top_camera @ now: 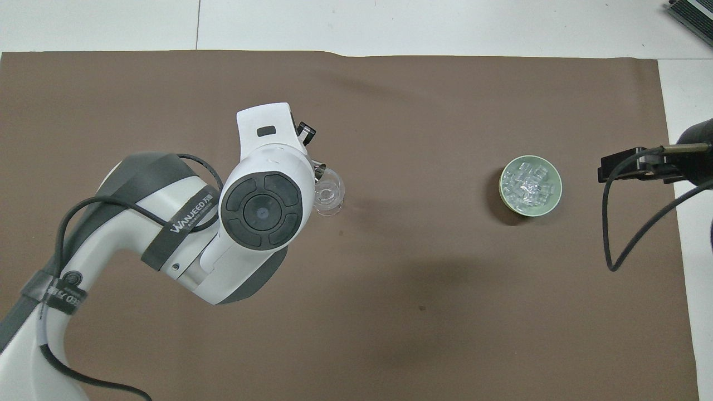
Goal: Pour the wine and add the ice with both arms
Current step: 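Tilt the metal cup with the left gripper to pour into the clear cup, then carry the metal cup back while the right gripper reaches the ice container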
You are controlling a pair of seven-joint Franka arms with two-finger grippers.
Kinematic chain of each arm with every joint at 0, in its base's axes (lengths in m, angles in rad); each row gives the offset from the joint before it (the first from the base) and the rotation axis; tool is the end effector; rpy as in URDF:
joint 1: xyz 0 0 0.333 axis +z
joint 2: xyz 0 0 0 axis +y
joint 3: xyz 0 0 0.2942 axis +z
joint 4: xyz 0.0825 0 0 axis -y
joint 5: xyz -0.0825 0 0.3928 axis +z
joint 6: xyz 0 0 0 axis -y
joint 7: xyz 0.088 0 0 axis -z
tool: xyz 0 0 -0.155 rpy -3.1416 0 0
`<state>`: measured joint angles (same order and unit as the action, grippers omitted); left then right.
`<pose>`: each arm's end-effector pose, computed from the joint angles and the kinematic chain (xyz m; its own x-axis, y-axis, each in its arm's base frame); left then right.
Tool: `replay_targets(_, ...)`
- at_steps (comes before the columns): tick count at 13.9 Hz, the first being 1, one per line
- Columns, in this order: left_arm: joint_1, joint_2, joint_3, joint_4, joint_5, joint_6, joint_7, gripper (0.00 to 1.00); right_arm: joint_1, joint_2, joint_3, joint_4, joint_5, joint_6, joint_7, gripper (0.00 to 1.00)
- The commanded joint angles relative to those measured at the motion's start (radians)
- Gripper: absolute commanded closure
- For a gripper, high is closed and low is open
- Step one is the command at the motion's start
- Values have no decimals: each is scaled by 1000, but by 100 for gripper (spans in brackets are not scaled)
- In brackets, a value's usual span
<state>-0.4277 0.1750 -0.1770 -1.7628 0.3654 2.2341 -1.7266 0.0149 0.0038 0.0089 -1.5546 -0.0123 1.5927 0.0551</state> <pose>0.5589 -0.3511 0.4270 0.5300 0.8070 0.2605 0.7469 -0.5897 0.3073 0.5685 0.0116 0.5624 0.9989 -0.0310 0.0349 -0.0314 -0.9995 0.0104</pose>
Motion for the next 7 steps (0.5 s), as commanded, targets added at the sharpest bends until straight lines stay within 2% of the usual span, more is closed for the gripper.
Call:
replay_targets(1,-5,-19,11,-1,-101,-25,-2,100,-23,-25,3,-36,8,24,-29,0)
replay_targets(4,35,-26,16,8,-250,-68,51,100,-27,-27,3,-39,8,23,-29,0)
replay_targets(7,111,-17,22,46,-472,-158,244,100,-27,-27,3,-42,8,21,-29,0)
